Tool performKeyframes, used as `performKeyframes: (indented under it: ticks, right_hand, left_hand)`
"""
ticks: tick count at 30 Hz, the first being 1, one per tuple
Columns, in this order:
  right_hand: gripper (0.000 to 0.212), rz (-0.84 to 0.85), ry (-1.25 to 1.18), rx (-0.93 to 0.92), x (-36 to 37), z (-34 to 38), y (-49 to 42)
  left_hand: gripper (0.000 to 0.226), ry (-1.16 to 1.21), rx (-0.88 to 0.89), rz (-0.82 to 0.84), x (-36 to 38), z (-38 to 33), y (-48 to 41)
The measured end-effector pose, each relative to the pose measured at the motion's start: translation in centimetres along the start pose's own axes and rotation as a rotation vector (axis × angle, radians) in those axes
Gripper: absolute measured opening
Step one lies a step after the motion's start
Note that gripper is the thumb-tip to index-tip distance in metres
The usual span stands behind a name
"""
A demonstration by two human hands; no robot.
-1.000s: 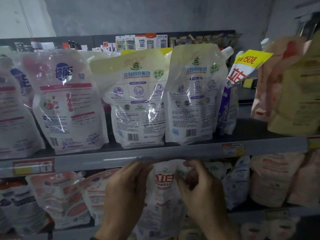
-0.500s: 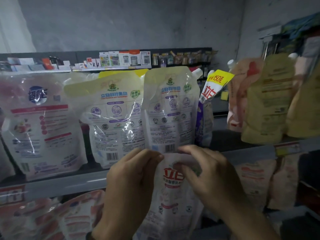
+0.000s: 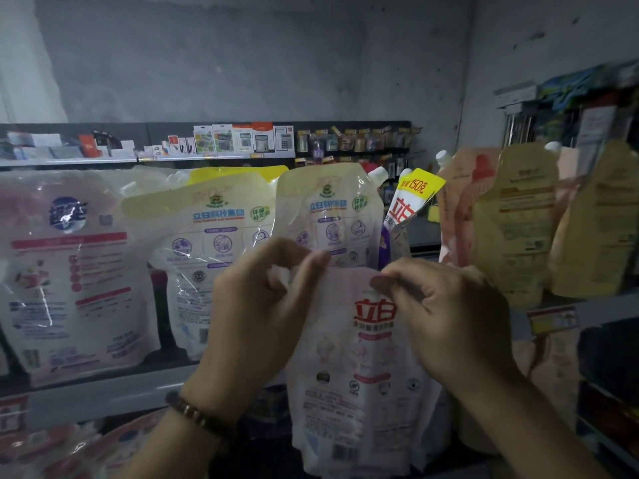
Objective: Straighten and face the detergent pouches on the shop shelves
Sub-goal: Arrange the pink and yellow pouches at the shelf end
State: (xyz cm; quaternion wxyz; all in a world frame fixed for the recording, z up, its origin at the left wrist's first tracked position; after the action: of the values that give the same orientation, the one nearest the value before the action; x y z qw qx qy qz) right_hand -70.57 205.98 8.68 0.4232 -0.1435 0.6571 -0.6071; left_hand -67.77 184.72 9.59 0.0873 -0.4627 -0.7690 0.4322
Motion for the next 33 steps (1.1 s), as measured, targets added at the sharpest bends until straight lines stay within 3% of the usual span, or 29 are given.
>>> performKeyframes:
  ticks: [2, 4, 7, 12, 16, 20, 26, 29, 31, 33]
  right_hand:
    - [0.03, -0.032, -0.003, 0.038, -0.7, -0.6, -0.4]
    - [0.029, -0.04, -0.025, 0.076, -1.2, -1.2, -1.0]
    - [0.032, -0.043, -0.005, 0.092, -1.9, -1.8, -2.0]
    - [0.032, -0.022, 0.041, 0.079, -2.1, -1.9, -3.2]
    - [0.035, -0.003, 0.013, 0.077, -2.1, -2.2, -3.1]
    - [0.036, -0.016, 0.007, 0.086, -2.6, -2.5, -3.2]
    - [0.036, -0.034, 0.02, 0.089, -3.1, -2.5, -3.6]
    - [0.035, -0.047, 0.025, 0.083, -3.2, -2.5, -3.8]
    - [0.035, -0.041, 0.024, 0.093, -3.1, -2.7, -3.9]
    - [0.032, -0.036, 0.022, 0.109, -3.0, -3.0, -3.8]
  left_hand:
    - [0.022, 0.088, -0.06, -0.086, -0.9, 1.1, -1.4]
    - [0.03, -0.003, -0.124, -0.167, -1.5, 2.6, -3.2]
    - [0.044, -0.105, -0.219, -0.089, -0.8, 4.7, -5.6]
    - [0.019, -0.258, -0.097, -0.067, 0.4, 3.9, -7.8]
    - [0.043, -0.408, -0.075, -0.062, 0.9, 3.5, -9.0]
    - [0.056, -0.33, -0.08, -0.082, 0.7, 3.4, -9.8]
    - [0.029, -0.054, -0.089, -0.112, 1.2, 3.6, -10.6]
    - [0.036, 0.01, -0.053, -0.049, 1.4, 3.5, -11.3]
    - [0.039, -0.067, -0.012, 0.034, 1.3, 3.5, -11.7]
    - [0.026, -0.103, -0.019, 0.153, 1.1, 3.5, -12.0]
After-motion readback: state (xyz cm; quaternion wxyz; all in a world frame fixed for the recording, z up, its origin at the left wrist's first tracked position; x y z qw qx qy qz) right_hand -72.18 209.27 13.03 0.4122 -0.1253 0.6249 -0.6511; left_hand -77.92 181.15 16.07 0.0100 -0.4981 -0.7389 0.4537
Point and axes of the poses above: each hand's wrist, its own y-axis away from the middle knuckle, its own x-axis out of the palm, z = x × y, the point moved 6 cm from there along -y, towards the middle knuckle, and after that the axes turned 8 degrees about -x, right-handed, at the moved point
